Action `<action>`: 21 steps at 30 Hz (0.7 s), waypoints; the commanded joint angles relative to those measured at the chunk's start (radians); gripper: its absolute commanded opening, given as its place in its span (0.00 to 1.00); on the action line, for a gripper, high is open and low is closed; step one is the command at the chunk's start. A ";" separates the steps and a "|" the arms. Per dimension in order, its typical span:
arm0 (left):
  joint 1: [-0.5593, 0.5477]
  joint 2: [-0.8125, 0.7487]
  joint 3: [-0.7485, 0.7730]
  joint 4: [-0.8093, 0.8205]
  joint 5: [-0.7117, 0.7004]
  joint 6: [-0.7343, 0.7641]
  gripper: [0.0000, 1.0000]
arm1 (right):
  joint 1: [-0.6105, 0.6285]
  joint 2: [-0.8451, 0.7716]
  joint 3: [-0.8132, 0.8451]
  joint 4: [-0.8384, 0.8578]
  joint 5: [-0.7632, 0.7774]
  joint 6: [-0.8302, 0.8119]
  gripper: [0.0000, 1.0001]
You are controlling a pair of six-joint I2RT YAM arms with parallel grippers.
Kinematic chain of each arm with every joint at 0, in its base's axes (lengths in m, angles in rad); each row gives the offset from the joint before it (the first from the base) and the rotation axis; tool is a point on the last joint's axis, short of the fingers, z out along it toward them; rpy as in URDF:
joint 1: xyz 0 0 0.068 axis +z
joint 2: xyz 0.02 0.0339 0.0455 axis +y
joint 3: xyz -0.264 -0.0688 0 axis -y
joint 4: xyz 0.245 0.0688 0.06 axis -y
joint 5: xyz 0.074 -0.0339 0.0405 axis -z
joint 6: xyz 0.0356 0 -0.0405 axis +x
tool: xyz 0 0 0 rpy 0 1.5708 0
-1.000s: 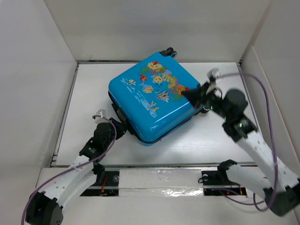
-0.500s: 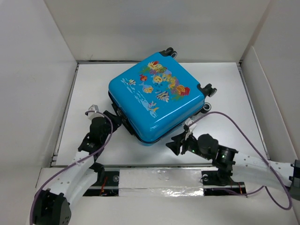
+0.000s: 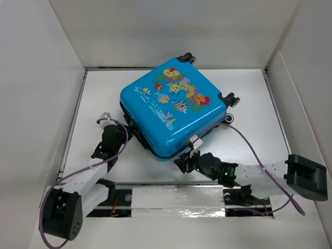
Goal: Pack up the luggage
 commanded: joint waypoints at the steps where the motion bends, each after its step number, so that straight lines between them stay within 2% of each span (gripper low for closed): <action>1: 0.001 0.022 0.004 0.106 -0.013 -0.005 0.15 | 0.050 0.039 0.015 0.214 0.127 0.051 0.48; 5: 0.001 0.055 0.004 0.107 -0.003 0.001 0.20 | 0.093 0.078 0.024 0.245 0.284 0.075 0.48; 6: 0.001 0.058 0.010 0.097 -0.002 0.003 0.25 | 0.105 0.081 0.029 0.243 0.312 0.078 0.48; 10: 0.001 0.061 -0.005 0.102 -0.002 0.014 0.34 | 0.114 0.075 0.021 0.264 0.371 0.081 0.45; 13: 0.001 0.089 -0.009 0.120 -0.003 0.017 0.34 | 0.114 0.063 0.016 0.275 0.412 0.083 0.29; 14: 0.001 0.110 -0.009 0.133 -0.002 0.017 0.34 | 0.114 0.058 0.013 0.280 0.423 0.083 0.15; 16: 0.001 0.140 -0.003 0.189 0.012 0.021 0.27 | 0.114 0.035 0.009 0.286 0.432 0.075 0.06; 17: 0.001 0.173 0.004 0.203 0.018 0.023 0.20 | 0.114 0.028 0.001 0.286 0.435 0.072 0.00; 18: 0.001 0.190 0.010 0.212 0.027 0.027 0.00 | 0.114 0.012 -0.005 0.286 0.437 0.064 0.00; 21: -0.011 0.210 0.024 0.235 0.056 0.035 0.00 | 0.114 -0.069 -0.036 0.266 0.423 0.049 0.00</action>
